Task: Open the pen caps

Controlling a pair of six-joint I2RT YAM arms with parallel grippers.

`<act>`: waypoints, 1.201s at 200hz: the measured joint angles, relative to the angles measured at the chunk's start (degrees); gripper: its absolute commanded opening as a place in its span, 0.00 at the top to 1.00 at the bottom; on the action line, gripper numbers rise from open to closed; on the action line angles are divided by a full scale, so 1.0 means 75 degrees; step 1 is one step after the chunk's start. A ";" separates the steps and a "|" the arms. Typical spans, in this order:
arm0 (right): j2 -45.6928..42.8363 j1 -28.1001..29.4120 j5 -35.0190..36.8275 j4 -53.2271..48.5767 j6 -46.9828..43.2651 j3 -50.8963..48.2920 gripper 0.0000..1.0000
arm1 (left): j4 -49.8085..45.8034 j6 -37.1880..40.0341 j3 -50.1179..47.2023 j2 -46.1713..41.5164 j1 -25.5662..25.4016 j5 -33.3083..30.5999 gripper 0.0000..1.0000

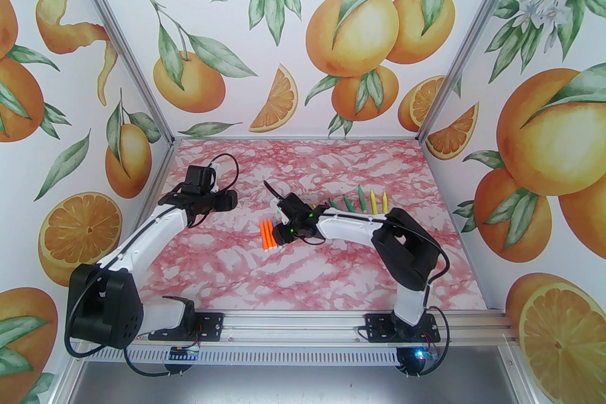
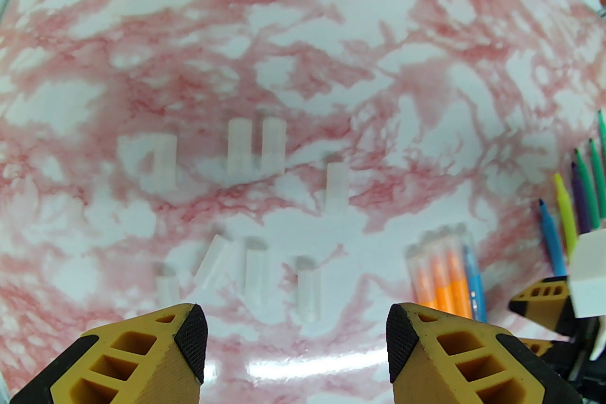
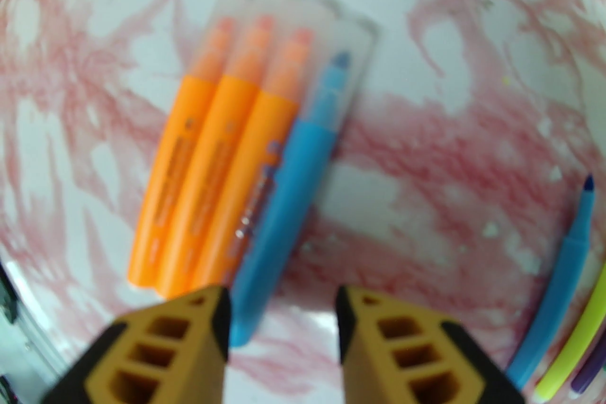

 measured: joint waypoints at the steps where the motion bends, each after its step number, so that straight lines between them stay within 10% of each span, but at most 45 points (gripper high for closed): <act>1: 0.0006 0.0003 0.0000 0.0000 0.0000 0.0003 0.58 | 0.0003 0.0003 0.0000 -0.0003 0.0003 0.0003 0.33; 240: 0.0871 0.0271 0.1673 -0.1416 -0.0213 0.1160 0.73 | 0.0195 -0.0143 -0.0297 -0.0831 0.0396 0.0478 0.33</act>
